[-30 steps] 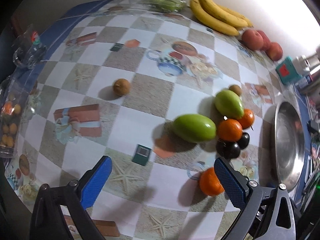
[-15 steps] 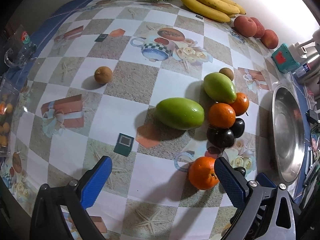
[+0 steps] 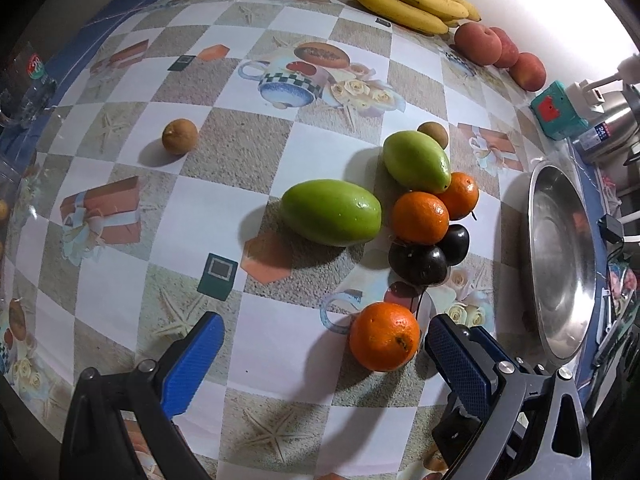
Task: Organize fruits
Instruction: 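Lower the right tool onto a black plum and close its fingers, then close the left tool on a mandarin orange while the right tool holds the plum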
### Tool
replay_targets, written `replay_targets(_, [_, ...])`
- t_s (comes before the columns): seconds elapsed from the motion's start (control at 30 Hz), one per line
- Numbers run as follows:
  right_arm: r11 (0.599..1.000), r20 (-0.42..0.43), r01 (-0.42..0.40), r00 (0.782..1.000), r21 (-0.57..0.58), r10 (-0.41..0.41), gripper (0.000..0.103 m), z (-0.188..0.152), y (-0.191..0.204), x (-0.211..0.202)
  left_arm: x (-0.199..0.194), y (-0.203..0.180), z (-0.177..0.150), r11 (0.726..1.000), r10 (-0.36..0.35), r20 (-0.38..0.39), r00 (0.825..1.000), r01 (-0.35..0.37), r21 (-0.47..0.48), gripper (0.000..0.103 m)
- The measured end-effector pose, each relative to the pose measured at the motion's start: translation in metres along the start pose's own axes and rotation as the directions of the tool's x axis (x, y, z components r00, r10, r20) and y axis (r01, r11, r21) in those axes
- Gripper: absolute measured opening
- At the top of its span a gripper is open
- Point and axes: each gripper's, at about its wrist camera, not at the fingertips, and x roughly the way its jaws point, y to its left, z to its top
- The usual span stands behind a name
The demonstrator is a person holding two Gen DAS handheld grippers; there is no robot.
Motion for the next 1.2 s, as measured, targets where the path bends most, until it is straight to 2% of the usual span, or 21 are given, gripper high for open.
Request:
replay_targets(0.27, [1.000,-0.008,0.011,1.000,-0.016,-0.011,0.028,0.000,0.004,0.001,0.006,-0.004,-0.005,1.000,0.003,-0.018,1.000,-0.003,0.010,0.103])
replay_targets(0.77, [1.000,-0.018,-0.017,1.000,0.011,0.017,0.028,-0.001,-0.007,-0.008,0.014,-0.011,-0.009,1.000,-0.005,-0.033,0.999,0.005,0.011,0.103])
replay_targets(1.2, [0.995,0.007,0.004,1.000,0.098,-0.004,0.028,-0.001,-0.033,-0.025,0.013,-0.010,-0.009,1.000,-0.009,-0.046,0.999,0.010,0.022,0.103])
